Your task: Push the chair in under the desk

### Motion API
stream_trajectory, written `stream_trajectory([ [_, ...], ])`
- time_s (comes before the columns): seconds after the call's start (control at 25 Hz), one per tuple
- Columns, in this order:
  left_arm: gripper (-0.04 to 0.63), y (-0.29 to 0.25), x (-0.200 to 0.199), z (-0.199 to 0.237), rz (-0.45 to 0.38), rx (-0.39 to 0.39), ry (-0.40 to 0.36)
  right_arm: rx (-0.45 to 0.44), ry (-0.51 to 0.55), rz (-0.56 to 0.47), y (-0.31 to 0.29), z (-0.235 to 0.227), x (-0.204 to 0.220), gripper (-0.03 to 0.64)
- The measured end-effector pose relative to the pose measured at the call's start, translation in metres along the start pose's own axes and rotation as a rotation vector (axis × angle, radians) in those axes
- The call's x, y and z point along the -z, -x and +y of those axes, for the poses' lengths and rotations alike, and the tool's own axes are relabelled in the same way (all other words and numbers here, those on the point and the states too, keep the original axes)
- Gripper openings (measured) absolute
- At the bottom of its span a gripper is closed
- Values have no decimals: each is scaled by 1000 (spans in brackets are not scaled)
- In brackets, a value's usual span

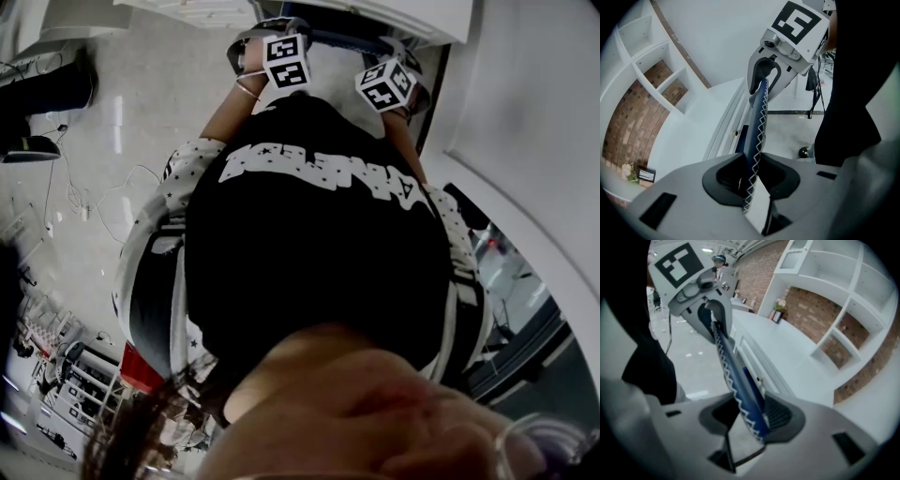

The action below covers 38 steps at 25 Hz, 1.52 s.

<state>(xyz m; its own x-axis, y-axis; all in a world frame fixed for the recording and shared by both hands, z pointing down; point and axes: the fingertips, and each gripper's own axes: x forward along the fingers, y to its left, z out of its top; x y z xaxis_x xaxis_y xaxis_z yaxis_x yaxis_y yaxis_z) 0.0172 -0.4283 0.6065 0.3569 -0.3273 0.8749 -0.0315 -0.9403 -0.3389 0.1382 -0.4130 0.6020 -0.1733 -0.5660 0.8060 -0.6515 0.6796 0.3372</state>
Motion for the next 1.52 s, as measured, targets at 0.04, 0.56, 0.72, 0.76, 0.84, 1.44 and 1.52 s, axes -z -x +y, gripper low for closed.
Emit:
stream_trajectory([
  [0.04,114,0,0,0,2,0,0,-1,0,0,0,0,0,176],
  [0.56,114,1,0,7,7,5,2,-7,2,-4,1,-2,-4,176],
  [0.72,115,2,-2,9,4,4,-1,-9,1,-7,2,-4,-5,175],
  [0.76,115,1,-2,10,5,4,-2,-8,1,-8,2,-5,-5,175],
  [0.84,115,0,-3,11,8,1,-3,1,3,-11,2,-8,-4,175],
  [1.44,115,-1,-11,14,-8,2,-17,-8,2,-16,3,-14,-1,175],
  [1.52,117,0,-13,14,-9,-2,-17,-4,6,-17,3,-14,0,175],
])
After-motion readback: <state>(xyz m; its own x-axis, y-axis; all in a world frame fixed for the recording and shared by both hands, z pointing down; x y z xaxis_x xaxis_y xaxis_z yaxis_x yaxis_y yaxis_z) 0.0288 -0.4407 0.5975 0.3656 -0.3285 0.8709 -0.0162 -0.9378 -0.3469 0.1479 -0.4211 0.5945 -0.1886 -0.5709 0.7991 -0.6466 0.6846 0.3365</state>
